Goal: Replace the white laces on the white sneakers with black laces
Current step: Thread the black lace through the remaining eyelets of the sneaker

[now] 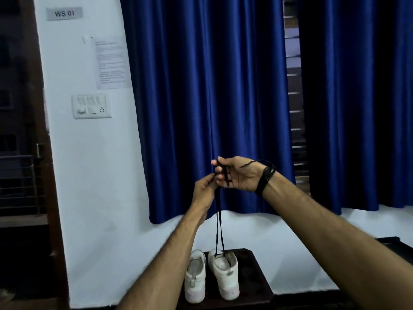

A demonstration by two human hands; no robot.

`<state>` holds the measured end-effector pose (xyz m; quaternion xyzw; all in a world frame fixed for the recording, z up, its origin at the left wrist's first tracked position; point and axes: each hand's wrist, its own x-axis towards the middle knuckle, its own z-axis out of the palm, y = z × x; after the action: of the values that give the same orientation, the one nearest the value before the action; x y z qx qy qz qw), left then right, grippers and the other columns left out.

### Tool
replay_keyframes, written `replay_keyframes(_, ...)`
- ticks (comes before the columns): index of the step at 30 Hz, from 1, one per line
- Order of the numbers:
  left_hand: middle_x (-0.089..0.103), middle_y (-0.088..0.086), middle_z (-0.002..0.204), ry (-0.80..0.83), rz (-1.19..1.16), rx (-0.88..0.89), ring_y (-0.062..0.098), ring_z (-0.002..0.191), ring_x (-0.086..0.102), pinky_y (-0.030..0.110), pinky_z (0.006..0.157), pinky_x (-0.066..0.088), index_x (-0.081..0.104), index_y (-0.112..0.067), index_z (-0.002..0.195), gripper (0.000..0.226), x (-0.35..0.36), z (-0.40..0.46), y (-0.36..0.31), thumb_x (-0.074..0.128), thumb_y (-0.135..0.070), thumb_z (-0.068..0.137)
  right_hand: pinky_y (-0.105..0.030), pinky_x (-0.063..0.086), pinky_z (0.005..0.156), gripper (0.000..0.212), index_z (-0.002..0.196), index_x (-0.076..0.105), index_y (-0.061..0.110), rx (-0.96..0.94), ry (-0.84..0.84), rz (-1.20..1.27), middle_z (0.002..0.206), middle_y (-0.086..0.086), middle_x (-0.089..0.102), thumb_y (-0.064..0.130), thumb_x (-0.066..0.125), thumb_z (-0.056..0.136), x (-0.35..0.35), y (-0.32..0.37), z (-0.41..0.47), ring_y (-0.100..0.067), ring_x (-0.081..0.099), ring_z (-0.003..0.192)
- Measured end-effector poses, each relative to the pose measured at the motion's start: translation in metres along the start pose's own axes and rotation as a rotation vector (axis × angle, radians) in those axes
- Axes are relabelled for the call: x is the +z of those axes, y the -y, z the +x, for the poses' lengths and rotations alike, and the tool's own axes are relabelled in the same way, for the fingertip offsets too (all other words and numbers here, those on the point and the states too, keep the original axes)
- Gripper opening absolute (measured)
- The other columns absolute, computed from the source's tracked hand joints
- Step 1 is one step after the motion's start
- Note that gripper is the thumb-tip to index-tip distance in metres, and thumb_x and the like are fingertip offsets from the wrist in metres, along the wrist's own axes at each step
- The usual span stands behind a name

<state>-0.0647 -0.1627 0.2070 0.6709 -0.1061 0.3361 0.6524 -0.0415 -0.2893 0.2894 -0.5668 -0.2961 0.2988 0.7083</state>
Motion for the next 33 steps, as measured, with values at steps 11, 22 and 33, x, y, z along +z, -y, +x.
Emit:
replay_keyframes(11, 0.07, 0.004, 0.088, 0.01, 0.005, 0.016, 0.005, 0.08, 0.065, 0.018, 0.08, 0.053, 0.07, -0.007, 0.099, 0.016, -0.005, 0.003, 0.009, 0.054, -0.013, 0.099, -0.019, 0.055, 0.058, 0.016, 0.093, 0.062, 0.008, 0.032, 0.039, 0.058, 0.074, -0.006, 0.069, 0.011, 0.048, 0.099, -0.004, -0.003, -0.016, -0.016, 0.067, 0.063)
replay_keyframes(22, 0.059, 0.008, 0.069, 0.009, -0.131, -0.196, 0.015, 0.061, 0.052, 0.03, 0.073, 0.044, 0.076, -0.017, 0.073, 0.041, -0.007, 0.003, 0.041, 0.046, -0.023, 0.101, -0.017, 0.024, 0.041, 0.021, 0.086, 0.057, 0.017, -0.035, 0.074, -0.167, 0.057, 0.007, 0.033, 0.023, 0.043, 0.1, -0.03, -0.025, -0.016, -0.006, 0.031, 0.044)
replay_keyframes(33, 0.031, 0.001, 0.039, 0.116, -0.106, -0.689, 0.014, 0.039, 0.023, 0.031, 0.055, 0.025, 0.056, -0.006, 0.047, 0.046, -0.047, -0.044, 0.131, 0.032, -0.017, 0.085, -0.018, 0.043, 0.062, 0.031, 0.082, 0.07, 0.006, 0.309, 0.261, -0.902, 0.081, -0.003, 0.071, 0.024, 0.048, 0.093, -0.095, -0.117, -0.019, -0.017, 0.061, 0.077)
